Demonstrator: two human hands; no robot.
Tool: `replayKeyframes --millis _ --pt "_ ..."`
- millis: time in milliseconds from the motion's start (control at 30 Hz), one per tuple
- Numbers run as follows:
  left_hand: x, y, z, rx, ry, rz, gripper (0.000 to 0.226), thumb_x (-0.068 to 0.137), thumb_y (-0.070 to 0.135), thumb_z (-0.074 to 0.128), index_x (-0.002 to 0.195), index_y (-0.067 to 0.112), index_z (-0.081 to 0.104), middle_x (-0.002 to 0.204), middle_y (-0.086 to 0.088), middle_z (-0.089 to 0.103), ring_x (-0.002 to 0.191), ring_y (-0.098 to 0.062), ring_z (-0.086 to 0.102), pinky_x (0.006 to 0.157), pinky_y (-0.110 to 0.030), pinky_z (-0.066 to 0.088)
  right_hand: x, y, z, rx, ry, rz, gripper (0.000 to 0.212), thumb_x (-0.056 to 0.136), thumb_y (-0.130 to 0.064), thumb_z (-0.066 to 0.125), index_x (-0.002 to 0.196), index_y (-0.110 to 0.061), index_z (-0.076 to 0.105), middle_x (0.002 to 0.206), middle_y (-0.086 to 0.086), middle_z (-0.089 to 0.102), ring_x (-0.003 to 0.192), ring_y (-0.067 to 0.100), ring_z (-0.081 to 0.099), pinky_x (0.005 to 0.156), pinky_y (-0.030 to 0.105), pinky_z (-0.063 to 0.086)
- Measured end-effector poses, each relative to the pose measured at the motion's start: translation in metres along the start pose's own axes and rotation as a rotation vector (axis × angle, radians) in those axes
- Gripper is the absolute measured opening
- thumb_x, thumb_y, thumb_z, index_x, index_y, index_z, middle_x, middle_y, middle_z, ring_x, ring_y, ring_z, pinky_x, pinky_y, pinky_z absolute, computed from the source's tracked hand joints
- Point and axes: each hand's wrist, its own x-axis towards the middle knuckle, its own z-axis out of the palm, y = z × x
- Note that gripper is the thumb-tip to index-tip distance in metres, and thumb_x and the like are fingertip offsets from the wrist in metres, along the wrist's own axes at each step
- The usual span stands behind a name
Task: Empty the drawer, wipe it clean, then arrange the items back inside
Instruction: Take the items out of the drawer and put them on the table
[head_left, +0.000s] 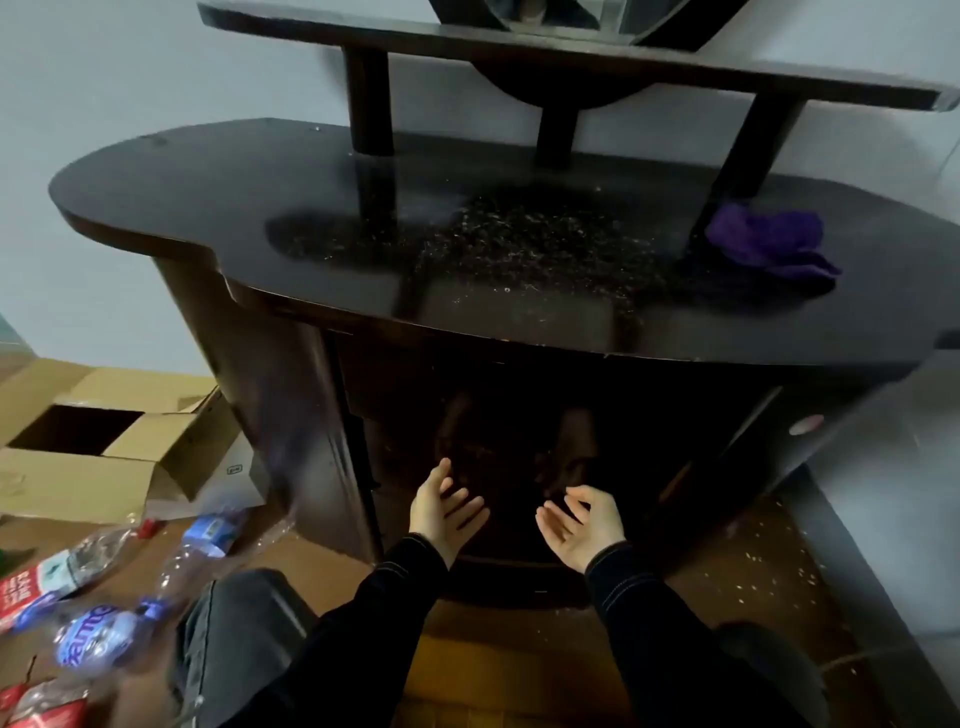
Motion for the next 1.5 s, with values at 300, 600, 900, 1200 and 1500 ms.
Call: replayKeyframes --millis 300,600,900,1200,1500 --pt "0.017 0.001 -0.01 -0.152 0.12 -0.084 0.095 0.085 0.062 0.065 0.155 0.013 0.025 0.153 -0.023 0.036 0.134 -0.044 0.044 0.103 -0.056 0.046 0.02 0.003 -0.005 0.042 0.094 0.025 0.069 0.09 -0.014 0.063 0.151 -0.007 0.031 0.133 0.028 0.049 0.117 0.04 0.057 0.082 0.047 0.056" --pt "0.025 0.003 -0.031 -0.175 0.074 -0.198 0.072 0.099 0.055 0.042 0.153 0.009 0.031 0.15 -0.016 0.044 0.122 -0.033 0.054 0.086 -0.041 0.046 0.023 0.013 -0.014 -0.039 0.103 0.014 0.059 0.094 -0.021 0.058 0.146 -0.004 0.038 0.118 0.018 0.058 0.089 0.024 0.058 0.068 0.032 0.048" --pt "-0.033 -0.018 -0.048 -0.055 0.26 -0.243 0.057 0.106 0.04 0.04 0.151 0.006 0.032 0.145 -0.021 0.047 0.122 -0.036 0.055 0.076 -0.039 0.046 -0.015 0.044 -0.052 -0.093 0.148 0.133 0.031 0.098 -0.01 0.046 0.127 0.002 0.045 0.107 0.02 0.056 0.07 0.021 0.048 0.061 0.03 0.039" --pt "-0.144 -0.007 -0.029 1.116 -0.285 0.572 0.008 0.097 0.022 0.062 0.097 0.02 0.07 0.092 0.005 0.074 0.078 -0.01 0.067 0.073 -0.031 0.055 -0.097 0.045 -0.062 -0.714 -0.06 -0.056 0.018 0.101 -0.019 0.056 0.112 -0.005 0.057 0.089 0.011 0.078 0.063 0.019 0.067 0.05 0.027 0.049" --pt "-0.11 0.032 -0.037 1.924 -0.156 1.343 0.03 0.087 0.049 0.068 0.103 0.024 0.072 0.101 0.007 0.061 0.096 -0.019 0.053 0.079 -0.033 0.041 -0.099 -0.002 -0.039 -2.124 -0.093 -1.278 0.045 0.095 -0.06 0.054 0.127 -0.029 0.061 0.117 -0.014 0.053 0.11 0.008 0.045 0.078 0.022 0.047"
